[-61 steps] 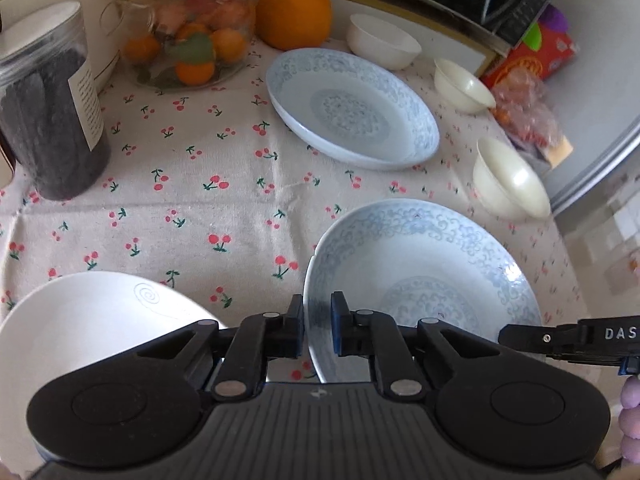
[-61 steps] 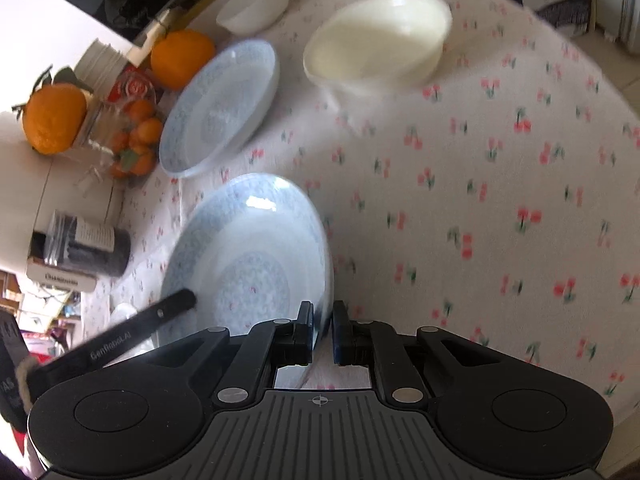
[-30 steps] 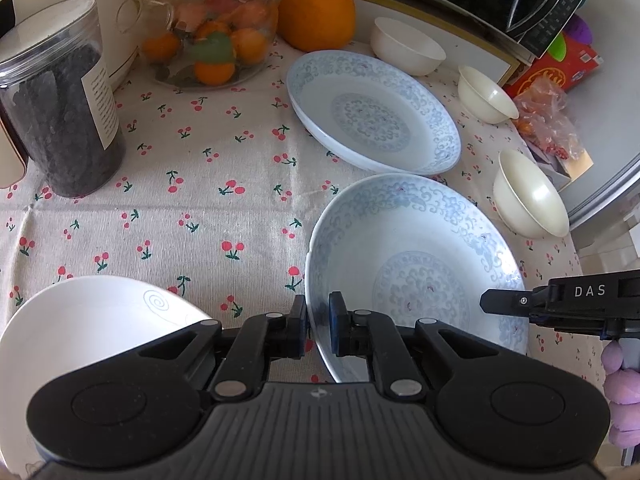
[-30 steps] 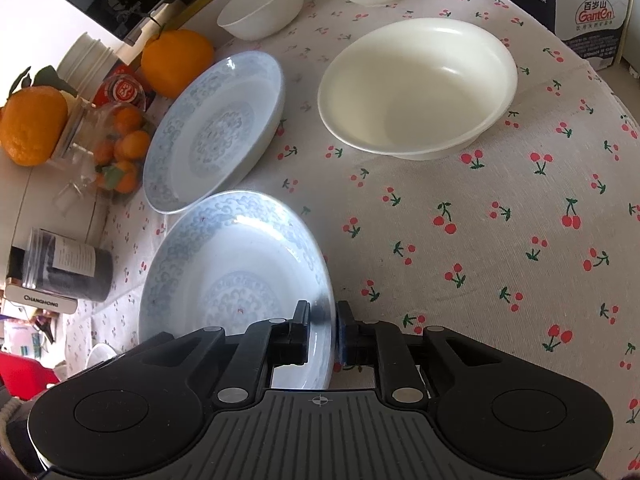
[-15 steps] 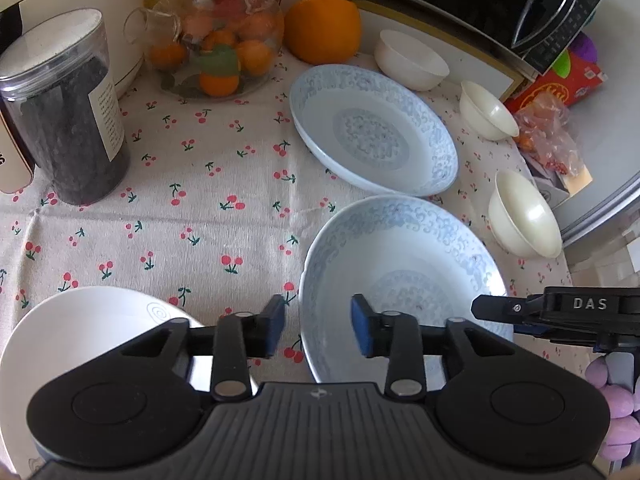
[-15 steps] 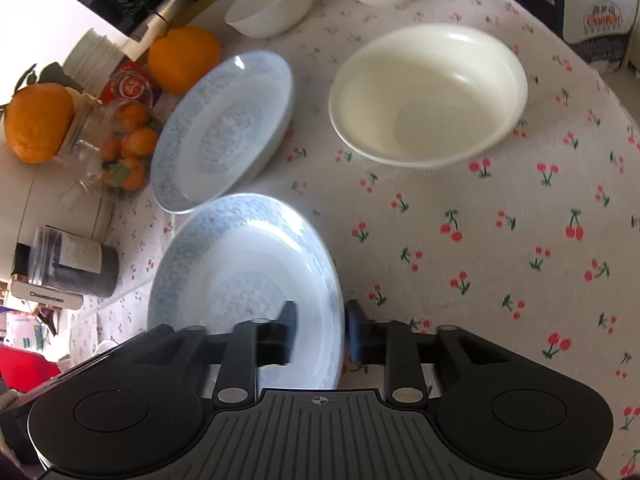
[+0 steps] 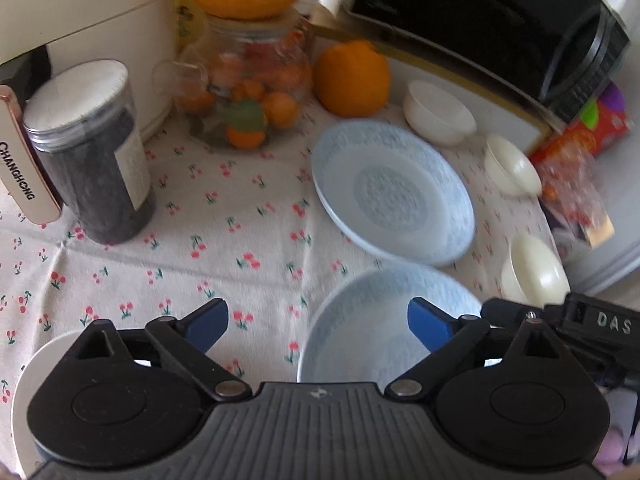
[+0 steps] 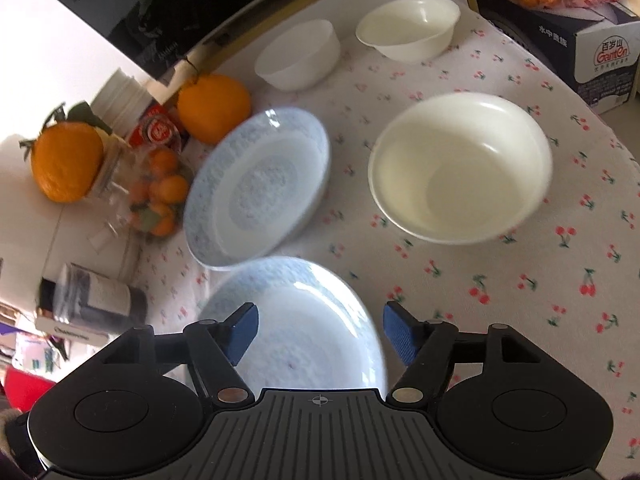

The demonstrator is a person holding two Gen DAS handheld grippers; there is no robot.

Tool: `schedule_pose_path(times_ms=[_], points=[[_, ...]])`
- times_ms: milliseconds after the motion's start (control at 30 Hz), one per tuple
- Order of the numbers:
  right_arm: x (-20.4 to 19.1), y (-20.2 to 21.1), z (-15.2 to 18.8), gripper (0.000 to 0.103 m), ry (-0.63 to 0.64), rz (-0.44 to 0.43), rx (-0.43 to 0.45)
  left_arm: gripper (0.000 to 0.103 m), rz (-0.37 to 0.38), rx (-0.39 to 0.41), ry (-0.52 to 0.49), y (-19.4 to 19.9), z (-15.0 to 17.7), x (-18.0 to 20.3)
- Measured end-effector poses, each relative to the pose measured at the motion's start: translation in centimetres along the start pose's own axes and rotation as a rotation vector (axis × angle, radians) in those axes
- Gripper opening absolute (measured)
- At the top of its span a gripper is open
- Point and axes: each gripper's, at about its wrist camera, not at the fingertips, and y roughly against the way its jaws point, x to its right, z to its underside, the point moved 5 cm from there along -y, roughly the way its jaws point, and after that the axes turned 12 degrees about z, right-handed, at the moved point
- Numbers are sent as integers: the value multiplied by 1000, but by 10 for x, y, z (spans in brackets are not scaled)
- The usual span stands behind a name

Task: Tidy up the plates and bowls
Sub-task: 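Carry the blue-patterned plate over the other blue plate and lower it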

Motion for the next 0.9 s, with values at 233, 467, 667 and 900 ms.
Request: schedule_pose_path(times_ms=[233, 467, 667, 900], points=[[-13, -6, -17, 70, -75, -41, 62, 98, -21, 105, 103, -15, -25, -17], [-13, -20, -33, 70, -143, -68, 106, 91, 22, 220, 146, -26, -41, -18], [-13, -41, -39, 70, -215, -106, 118, 73, 48, 291, 189, -35, -52, -22], [-24, -62, -42, 69, -237, -100, 136, 53, 58, 296, 179, -48, -55, -25]])
